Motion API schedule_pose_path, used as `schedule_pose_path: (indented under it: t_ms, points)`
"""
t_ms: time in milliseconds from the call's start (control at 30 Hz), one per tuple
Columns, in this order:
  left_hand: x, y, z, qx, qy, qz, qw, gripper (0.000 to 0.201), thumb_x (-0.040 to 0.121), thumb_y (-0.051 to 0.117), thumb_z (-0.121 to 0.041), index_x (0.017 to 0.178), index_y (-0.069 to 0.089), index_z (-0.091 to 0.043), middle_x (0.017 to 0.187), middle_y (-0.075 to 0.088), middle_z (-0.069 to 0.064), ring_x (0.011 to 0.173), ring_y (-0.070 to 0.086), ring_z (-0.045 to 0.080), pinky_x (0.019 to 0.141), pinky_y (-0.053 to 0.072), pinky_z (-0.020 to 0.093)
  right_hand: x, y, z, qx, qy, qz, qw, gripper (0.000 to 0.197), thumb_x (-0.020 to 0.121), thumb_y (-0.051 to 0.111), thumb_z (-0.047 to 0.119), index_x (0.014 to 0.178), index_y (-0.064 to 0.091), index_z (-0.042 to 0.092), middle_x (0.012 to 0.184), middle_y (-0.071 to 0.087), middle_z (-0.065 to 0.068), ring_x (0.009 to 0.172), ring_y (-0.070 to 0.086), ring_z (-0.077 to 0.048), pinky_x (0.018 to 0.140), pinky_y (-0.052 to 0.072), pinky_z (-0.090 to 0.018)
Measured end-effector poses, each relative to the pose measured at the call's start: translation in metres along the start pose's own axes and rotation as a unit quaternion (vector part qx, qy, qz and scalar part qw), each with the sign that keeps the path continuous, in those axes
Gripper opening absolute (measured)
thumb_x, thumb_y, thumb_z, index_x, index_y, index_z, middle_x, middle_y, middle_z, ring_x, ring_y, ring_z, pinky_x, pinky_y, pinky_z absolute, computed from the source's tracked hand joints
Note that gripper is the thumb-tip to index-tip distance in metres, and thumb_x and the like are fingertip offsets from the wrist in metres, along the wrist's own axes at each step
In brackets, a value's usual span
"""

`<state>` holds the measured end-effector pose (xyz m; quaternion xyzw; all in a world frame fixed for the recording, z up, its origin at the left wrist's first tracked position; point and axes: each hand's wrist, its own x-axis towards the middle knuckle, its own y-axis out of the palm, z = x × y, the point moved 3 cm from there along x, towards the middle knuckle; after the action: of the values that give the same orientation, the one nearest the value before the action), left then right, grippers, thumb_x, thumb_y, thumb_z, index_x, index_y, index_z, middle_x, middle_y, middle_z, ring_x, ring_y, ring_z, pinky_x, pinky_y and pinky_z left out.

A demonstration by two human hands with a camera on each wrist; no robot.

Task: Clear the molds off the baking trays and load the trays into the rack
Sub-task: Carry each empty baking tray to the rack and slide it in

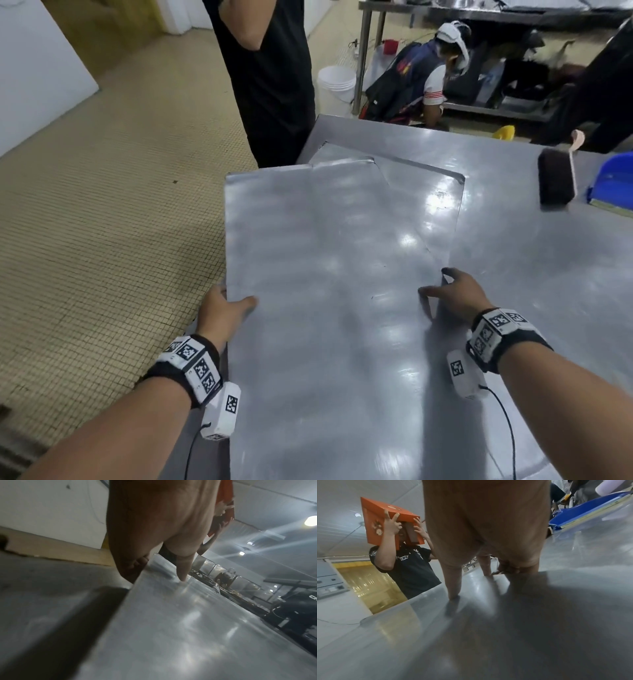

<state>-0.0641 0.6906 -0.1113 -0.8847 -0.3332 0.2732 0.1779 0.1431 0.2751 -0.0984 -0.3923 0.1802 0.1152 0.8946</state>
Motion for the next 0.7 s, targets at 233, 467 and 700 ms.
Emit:
schedule_pose_path:
  t_ms: [233, 467, 700]
  points:
    - [0.033, -0.008, -0.039, 0.015, 0.053, 0.058, 0.997, 0.072, 0.054, 0.090, -0.041, 0.115, 0.062, -0.015, 0.105, 0.073, 0.002, 0.093, 0.072, 0.026, 0.085, 0.060, 0.050, -0.039, -0.013, -0.010, 0.093, -0.003, -0.027, 0.995, 0.047, 0.077, 0.087, 0.025, 0.114, 0.058, 0.022, 0.101, 0.069, 0.000, 0.091, 0.067, -0.021, 0.089, 0.051, -0.039]
    - [0.076, 0.002, -0.110, 0.062, 0.139, 0.110, 0.982, 0.047, 0.078, 0.086, -0.014, 0.117, 0.059, -0.013, 0.103, 0.066, 0.002, 0.093, 0.064, 0.024, 0.080, 0.050, 0.032, -0.048, -0.008, -0.014, 0.140, 0.017, -0.078, 0.987, 0.048, 0.075, 0.087, 0.024, 0.114, 0.058, 0.021, 0.105, 0.072, -0.004, 0.094, 0.071, -0.024, 0.095, 0.055, -0.049]
    - [0.121, 0.025, -0.145, 0.124, 0.174, 0.163, 0.963, 0.035, 0.080, 0.083, -0.009, 0.106, 0.061, -0.016, 0.098, 0.067, 0.007, 0.089, 0.066, 0.025, 0.082, 0.051, 0.034, -0.045, 0.013, -0.018, 0.177, 0.066, -0.110, 0.976, 0.060, 0.080, 0.084, 0.017, 0.131, 0.053, 0.010, 0.093, 0.064, 0.004, 0.084, 0.064, -0.013, 0.087, 0.053, -0.037]
